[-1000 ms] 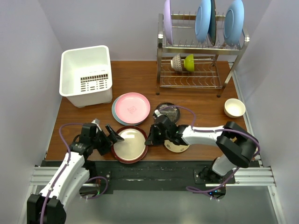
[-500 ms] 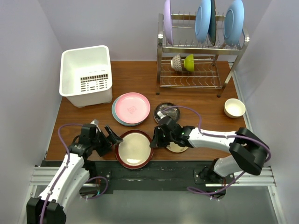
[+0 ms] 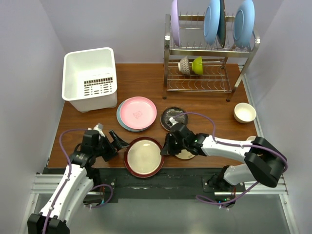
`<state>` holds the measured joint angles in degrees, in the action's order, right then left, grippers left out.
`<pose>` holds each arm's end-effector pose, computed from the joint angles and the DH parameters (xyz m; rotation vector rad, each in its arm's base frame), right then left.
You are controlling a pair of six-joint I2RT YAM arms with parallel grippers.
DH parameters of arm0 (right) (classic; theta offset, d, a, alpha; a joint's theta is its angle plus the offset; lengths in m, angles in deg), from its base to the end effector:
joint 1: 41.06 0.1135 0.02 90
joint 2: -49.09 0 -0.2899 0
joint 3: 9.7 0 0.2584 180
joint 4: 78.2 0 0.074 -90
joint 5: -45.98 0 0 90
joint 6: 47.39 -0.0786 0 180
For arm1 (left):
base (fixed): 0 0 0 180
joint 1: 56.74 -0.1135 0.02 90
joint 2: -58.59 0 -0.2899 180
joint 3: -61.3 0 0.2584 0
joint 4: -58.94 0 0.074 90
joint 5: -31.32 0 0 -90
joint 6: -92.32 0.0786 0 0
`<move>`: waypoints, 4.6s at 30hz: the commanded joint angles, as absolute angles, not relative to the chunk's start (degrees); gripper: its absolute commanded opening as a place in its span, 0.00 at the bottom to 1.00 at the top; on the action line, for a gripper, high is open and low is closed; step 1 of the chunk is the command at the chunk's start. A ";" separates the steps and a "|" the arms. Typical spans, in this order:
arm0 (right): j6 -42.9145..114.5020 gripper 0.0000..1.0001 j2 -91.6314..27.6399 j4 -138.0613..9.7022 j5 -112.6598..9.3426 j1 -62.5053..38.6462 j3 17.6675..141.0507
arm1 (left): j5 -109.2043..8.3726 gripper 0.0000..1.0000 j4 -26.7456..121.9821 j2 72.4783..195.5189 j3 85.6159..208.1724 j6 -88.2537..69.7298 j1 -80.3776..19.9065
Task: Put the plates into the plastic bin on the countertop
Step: Pick up the plate at the center of the board, then place the plate in the plastic bin.
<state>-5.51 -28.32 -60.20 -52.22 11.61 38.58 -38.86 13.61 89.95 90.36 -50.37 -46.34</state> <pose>0.1644 0.2341 0.1594 -0.1778 2.6170 0.9129 0.1234 -0.0497 0.1447 -0.7562 2.4321 -0.8936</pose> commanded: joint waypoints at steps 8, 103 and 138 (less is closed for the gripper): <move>-6.61 0.00 -28.26 -70.05 -60.01 5.44 39.32 | -33.36 0.95 18.54 88.04 89.40 -48.48 -44.17; -3.80 0.99 -5.94 -57.05 -59.75 0.87 37.39 | -45.14 0.00 34.88 89.52 96.16 -57.89 -25.18; -3.80 0.99 -0.57 -54.14 -60.45 0.87 34.93 | -45.68 0.00 36.99 118.53 129.73 -48.13 -30.71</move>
